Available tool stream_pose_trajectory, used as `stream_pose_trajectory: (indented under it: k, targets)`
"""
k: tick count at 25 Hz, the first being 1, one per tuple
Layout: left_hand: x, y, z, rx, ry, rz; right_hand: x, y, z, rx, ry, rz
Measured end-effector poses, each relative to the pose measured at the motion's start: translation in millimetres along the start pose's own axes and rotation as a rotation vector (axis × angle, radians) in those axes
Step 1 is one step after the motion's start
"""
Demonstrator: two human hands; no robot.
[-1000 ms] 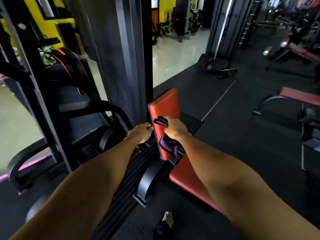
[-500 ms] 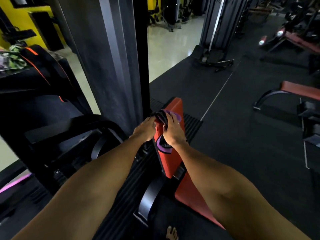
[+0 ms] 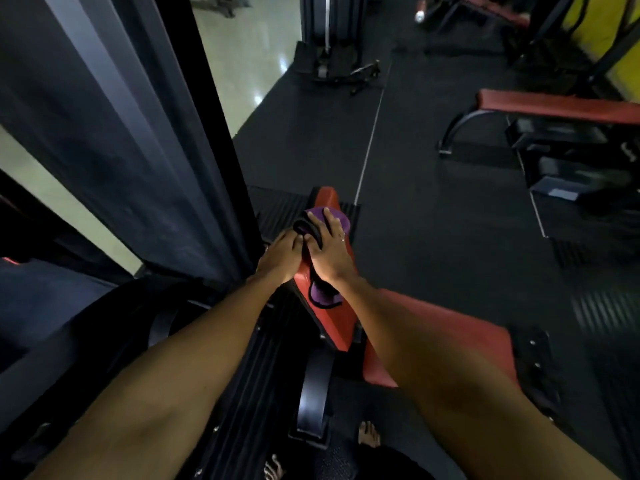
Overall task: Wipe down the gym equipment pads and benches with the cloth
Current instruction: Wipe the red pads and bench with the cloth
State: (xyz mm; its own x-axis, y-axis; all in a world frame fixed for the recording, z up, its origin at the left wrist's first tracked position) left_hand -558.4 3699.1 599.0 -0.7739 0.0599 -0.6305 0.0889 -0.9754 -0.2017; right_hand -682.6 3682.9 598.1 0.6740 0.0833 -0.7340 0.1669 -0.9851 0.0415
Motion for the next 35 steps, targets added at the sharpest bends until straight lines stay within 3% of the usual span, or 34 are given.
stream_pose_trajectory:
  k: [9,13,18,28,32,35]
  targets:
    - [6,13,2,0.029,-0.075,-0.075,-16,106,27,0.091,0.0,-0.044]
    - [7,16,-1,0.036,-0.058,-0.032,-5,45,14,-0.049,0.027,0.114]
    - [11,6,15,0.137,-0.006,-0.049,19,-27,12,-0.029,0.234,0.187]
    - [17,32,45,0.167,0.117,-0.034,-11,101,30,-0.001,0.087,0.085]
    - [20,33,39,0.161,0.164,-0.056,-15,126,54,0.054,0.27,0.137]
    - [22,34,38,0.119,0.144,-0.081,-5,133,77,0.21,0.421,0.053]
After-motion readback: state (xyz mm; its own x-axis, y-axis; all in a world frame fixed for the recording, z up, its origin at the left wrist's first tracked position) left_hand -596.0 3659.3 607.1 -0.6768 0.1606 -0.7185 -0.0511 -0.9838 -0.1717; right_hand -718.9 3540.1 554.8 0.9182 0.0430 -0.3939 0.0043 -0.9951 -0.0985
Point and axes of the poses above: each hand's wrist, its own y-axis towards the middle knuckle, its own x-axis out of the palm, z = x × y, the point moved 9 cm from there along y, towards the middle knuckle, and after that the axes turned 9 degrees about -y, right-handed, at the moved point
